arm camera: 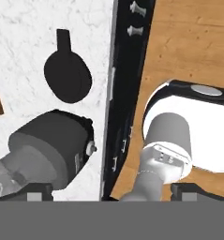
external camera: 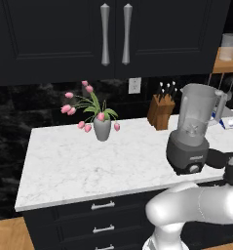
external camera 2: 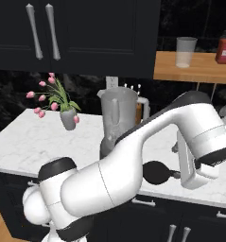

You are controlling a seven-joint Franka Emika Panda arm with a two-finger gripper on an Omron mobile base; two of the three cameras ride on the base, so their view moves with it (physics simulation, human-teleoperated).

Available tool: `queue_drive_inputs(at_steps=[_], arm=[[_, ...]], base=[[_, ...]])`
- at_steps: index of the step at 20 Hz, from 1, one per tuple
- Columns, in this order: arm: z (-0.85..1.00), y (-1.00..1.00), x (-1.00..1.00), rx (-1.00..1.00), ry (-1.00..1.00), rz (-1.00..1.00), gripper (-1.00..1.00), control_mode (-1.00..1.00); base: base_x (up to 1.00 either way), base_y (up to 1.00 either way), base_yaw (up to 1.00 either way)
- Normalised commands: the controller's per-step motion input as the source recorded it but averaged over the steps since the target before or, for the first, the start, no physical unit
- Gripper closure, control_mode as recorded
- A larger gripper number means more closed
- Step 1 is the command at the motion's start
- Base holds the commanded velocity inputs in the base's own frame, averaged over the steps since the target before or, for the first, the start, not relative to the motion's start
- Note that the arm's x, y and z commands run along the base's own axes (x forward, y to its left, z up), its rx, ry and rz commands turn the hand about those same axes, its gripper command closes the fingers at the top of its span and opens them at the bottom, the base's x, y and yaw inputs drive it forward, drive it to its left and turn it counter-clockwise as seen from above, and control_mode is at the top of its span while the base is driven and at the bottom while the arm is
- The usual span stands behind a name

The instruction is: Close the lid blender by securely placing the lid on top.

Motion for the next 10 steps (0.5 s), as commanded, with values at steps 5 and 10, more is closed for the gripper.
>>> queue_drive_inputs(at_steps=[5, 10], arm=[[-0.25, -0.10, 0.10, 0.16, 0.13, -0.13, -1.00, -1.00], [-0.46, 0.03, 0.32, 0.02, 0.07, -0.06, -1.00, -1.00]], base=[[0.00, 0.00, 0.00], [0.00, 0.00, 0.00]])
